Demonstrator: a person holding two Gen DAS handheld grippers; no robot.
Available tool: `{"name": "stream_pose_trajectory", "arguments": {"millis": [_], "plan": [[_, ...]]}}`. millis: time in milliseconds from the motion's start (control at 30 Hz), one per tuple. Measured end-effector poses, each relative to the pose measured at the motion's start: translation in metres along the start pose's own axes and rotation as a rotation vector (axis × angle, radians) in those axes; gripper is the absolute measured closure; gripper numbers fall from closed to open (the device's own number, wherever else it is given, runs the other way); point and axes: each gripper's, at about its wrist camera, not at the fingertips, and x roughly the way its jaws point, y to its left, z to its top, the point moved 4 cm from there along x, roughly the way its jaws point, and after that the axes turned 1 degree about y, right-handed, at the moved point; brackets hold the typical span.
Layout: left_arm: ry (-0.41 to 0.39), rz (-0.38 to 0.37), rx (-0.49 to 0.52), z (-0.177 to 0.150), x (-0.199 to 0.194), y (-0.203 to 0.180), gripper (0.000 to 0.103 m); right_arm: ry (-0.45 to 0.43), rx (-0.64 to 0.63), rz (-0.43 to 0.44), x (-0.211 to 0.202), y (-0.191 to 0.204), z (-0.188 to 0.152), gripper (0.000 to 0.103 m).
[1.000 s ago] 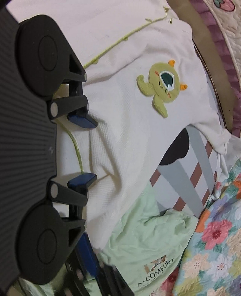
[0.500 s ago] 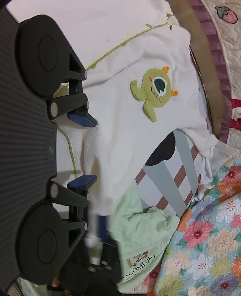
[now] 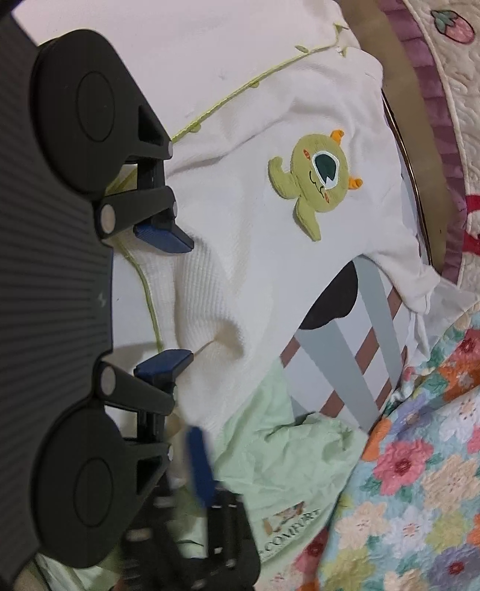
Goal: Fold clothes
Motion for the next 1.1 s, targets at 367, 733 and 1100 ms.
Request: {"name": "stream_pose_trajectory", "arguments": {"millis": [367,733,1100], "plan": [[-0.052,0.026,-0.050,0.005,-0.011,0.010,0.046,0.036,0.146,-0.148,0.034,-0.022,-0.011,0.051],[-0.081,0.101,-0.042,0.004,-0.019,0.017,0.046,0.018,0.162,-0.001,0.047,-0.013,-0.006,0.096],[-0.077,0.034,-0.012,0.017,-0.052,0.017,0.046,0.246,0.462,0.615,-0.003,0.037,-0.016,0.096]]}}
